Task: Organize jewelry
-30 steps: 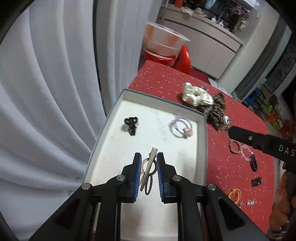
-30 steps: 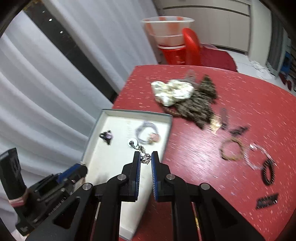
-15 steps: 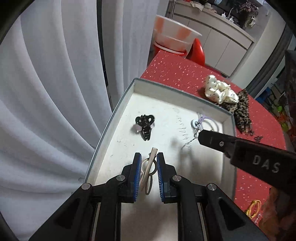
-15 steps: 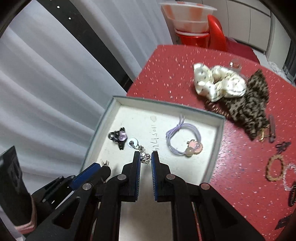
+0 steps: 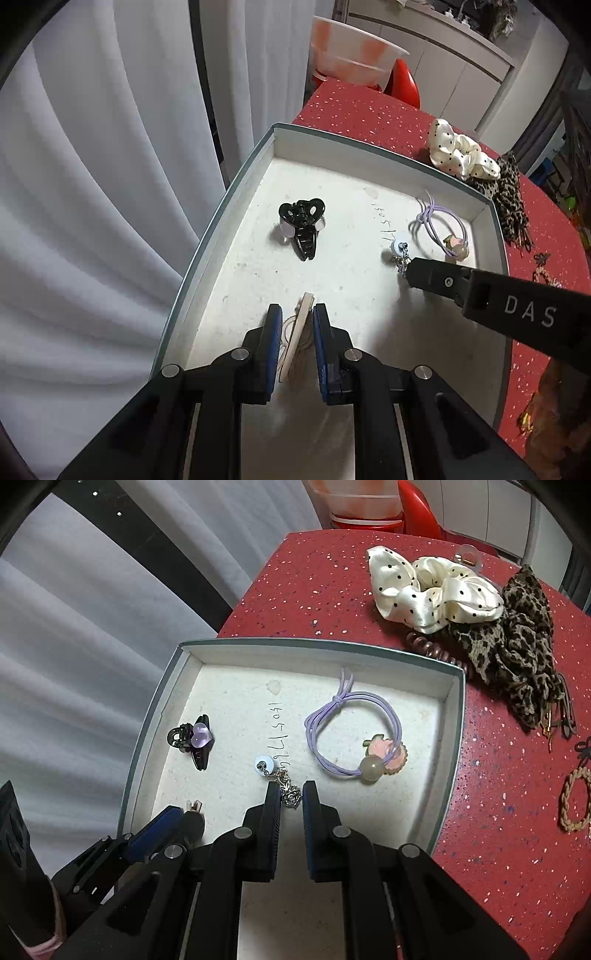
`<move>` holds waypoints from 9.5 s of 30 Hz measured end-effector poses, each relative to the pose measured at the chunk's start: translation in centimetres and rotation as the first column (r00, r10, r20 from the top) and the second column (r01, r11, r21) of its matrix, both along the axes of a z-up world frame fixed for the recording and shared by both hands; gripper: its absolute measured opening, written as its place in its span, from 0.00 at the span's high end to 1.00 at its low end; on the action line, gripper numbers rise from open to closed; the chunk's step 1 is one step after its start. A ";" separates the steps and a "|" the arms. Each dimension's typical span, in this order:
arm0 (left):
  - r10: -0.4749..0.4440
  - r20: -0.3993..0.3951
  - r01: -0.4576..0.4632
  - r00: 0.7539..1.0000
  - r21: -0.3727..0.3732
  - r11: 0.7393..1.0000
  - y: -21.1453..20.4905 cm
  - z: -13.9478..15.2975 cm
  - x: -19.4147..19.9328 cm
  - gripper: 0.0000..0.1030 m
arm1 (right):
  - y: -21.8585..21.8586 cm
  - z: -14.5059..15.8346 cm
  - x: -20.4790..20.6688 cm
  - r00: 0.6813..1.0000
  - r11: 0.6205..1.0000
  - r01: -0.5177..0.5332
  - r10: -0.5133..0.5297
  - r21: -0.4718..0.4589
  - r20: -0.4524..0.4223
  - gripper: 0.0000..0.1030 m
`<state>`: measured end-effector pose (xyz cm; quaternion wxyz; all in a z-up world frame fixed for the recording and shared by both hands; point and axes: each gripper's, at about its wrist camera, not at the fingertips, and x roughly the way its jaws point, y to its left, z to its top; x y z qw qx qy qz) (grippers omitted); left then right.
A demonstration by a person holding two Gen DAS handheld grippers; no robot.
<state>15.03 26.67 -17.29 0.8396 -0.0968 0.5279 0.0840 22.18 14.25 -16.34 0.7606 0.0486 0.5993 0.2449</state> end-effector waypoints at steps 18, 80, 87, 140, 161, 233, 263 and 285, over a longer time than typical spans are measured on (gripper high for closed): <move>0.027 -0.014 -0.027 1.000 0.034 0.999 -0.3 1.1 0.3 0.17 | -4.3 2.8 -0.1 0.998 0.995 0.056 -0.055 0.082 -0.016 0.63; -0.340 -0.102 0.342 0.935 0.002 0.940 -24.2 4.4 -6.0 0.00 | -37.9 4.6 -15.3 0.922 0.912 0.380 -0.388 -0.155 -0.021 0.16; -0.368 -0.131 0.369 0.921 -0.015 0.929 -25.2 2.7 -6.1 0.00 | -34.9 3.5 -15.1 0.984 0.960 0.173 -0.176 -0.221 0.010 0.16; -0.422 -0.094 0.415 0.902 -0.081 0.906 -26.6 4.0 -7.8 0.92 | -32.6 2.8 -17.1 0.983 0.971 0.166 -0.177 -0.174 -0.048 0.78; -0.362 -0.054 0.352 0.931 -0.138 0.926 -19.0 10.6 -11.9 0.92 | -27.5 10.4 -18.2 0.961 0.968 0.252 -0.252 -0.008 -0.111 0.78; -0.161 0.000 0.161 0.987 -0.098 0.982 -6.2 11.8 -10.7 0.94 | -16.0 14.0 -14.8 0.985 0.986 0.151 -0.143 0.078 -0.092 0.78; 0.027 -0.072 -0.029 0.997 -0.026 0.999 1.8 1.2 -6.6 0.94 | 1.8 2.8 -3.1 0.998 1.000 -0.024 0.024 -0.007 -0.057 0.78; -0.002 -0.099 0.008 0.995 0.064 0.998 -0.2 0.4 -6.0 0.93 | 2.1 1.2 -3.6 0.999 0.998 -0.044 0.043 -0.040 -0.032 0.71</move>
